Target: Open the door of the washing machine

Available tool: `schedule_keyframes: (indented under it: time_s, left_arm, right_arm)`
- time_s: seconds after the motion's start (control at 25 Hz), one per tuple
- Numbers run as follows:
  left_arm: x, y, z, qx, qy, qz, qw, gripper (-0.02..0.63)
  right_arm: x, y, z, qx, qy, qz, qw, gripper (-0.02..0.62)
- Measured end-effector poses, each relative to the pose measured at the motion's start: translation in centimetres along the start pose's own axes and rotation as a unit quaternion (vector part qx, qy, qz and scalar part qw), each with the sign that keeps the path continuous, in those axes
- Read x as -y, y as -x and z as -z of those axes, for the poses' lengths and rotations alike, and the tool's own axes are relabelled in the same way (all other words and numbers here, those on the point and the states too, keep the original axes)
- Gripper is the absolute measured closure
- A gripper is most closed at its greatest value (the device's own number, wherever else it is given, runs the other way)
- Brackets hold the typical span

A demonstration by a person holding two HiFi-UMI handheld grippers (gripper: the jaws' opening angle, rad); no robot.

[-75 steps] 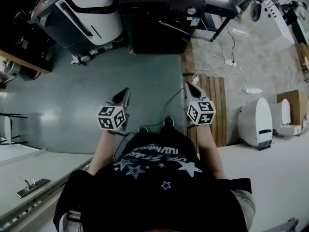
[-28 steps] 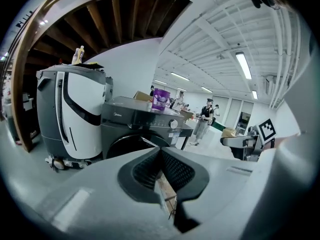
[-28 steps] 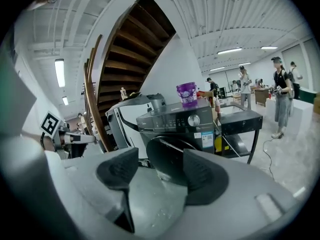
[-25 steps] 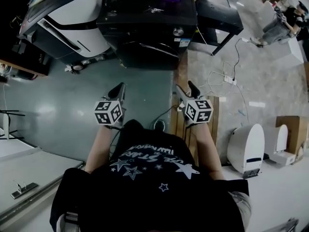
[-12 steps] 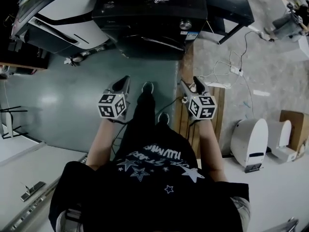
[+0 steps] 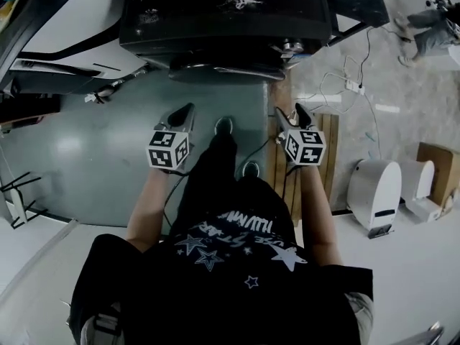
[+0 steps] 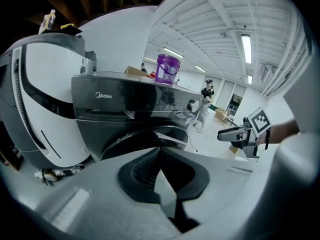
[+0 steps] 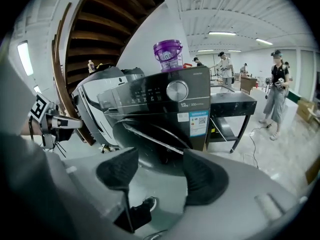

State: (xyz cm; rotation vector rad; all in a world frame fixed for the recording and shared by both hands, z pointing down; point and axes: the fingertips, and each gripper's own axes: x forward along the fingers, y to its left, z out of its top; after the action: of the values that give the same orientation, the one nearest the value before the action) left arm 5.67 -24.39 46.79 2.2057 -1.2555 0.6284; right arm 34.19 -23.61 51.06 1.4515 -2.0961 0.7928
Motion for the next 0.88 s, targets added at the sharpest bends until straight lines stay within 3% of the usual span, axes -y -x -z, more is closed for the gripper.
schedule_keyframes:
  time_s: [0.36,0.56,0.88]
  left_arm:
    - [-4.1,-5.3,0.2,-0.047,0.009,0.043,0.9979,0.595]
    - [-4.8,-7.7,1.4,-0.067,0.012,0.061,0.9959,0.595]
    - [-4.9,-9.4,2.8,-0.07,0.034,0.048,0.9958,0.595]
  right_arm:
    - [1.5,-7.5,-0.3,-0.073,0.041,0.019,0.996,0.313]
    - [2.7,-11.0,0.3,-0.106,0.107,0.025,0.988,0.313]
    - [5.1,-15.2,0.9,-0.119,0.176,0.018,0.977,0.313]
